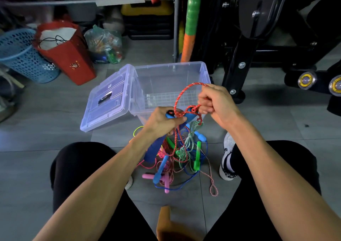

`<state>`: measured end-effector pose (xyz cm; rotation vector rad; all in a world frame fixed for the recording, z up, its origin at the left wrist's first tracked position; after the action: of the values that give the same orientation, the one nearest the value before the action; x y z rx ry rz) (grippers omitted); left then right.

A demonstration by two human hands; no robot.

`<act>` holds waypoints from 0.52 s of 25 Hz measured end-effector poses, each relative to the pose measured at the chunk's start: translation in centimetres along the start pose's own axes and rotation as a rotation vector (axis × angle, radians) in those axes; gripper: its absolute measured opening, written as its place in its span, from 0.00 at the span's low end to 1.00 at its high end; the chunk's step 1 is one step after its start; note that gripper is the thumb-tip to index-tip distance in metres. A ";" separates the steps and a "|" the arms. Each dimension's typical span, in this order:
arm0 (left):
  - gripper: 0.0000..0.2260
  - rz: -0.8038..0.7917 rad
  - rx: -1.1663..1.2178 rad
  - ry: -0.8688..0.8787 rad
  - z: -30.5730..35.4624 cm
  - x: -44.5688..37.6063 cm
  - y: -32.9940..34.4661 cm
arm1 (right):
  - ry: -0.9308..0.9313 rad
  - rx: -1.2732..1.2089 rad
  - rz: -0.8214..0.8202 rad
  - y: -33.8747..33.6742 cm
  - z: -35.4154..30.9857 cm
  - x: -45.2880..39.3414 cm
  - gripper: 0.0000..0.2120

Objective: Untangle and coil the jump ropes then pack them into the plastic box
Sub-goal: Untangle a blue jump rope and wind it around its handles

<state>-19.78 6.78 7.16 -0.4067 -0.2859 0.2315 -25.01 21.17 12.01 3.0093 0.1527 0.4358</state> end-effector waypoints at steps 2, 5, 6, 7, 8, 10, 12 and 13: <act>0.04 -0.018 -0.012 0.020 0.1 -0.1 0.5 | 0.038 -0.080 -0.042 0.3 0.0 0.3 0.18; 0.05 -0.089 -0.015 0.050 0.4 0.3 1.4 | 0.089 -0.223 -0.125 0.9 0.1 0.7 0.15; 0.05 -0.090 -0.005 0.057 0.6 0.5 1.5 | 0.099 -0.267 -0.131 0.8 0.1 0.7 0.15; 0.06 -0.068 -0.002 0.075 0.9 0.6 1.3 | 0.112 -0.295 -0.114 0.5 0.0 0.7 0.15; 0.07 -0.033 -0.011 0.110 1.4 0.5 0.9 | 0.116 -0.276 -0.064 -0.2 -0.1 0.4 0.15; 0.08 0.035 -0.046 0.181 2.0 0.2 -0.2 | 0.012 0.000 0.072 -2.3 -0.8 -0.3 0.16; 0.07 0.061 -0.065 0.226 2.4 0.1 -1.1 | -0.194 0.492 0.100 -3.0 -1.6 -0.2 0.12; 0.05 0.072 -0.075 0.247 2.4 0.1 -1.4 | -0.275 0.687 0.082 -2.8 -1.7 0.1 0.12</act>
<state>-20.27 6.43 9.88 -0.5148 -0.0370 0.2388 -25.64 24.14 13.36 3.7148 0.1894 -0.0552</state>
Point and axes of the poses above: each hand's wrist, its own x-axis away from the middle knuckle, its own y-axis out of the palm, z = x × y, the point moved 8 cm from there along -x, towards the middle knuckle, and after that the axes turned 13 degrees about z, right-handed, at the moved point
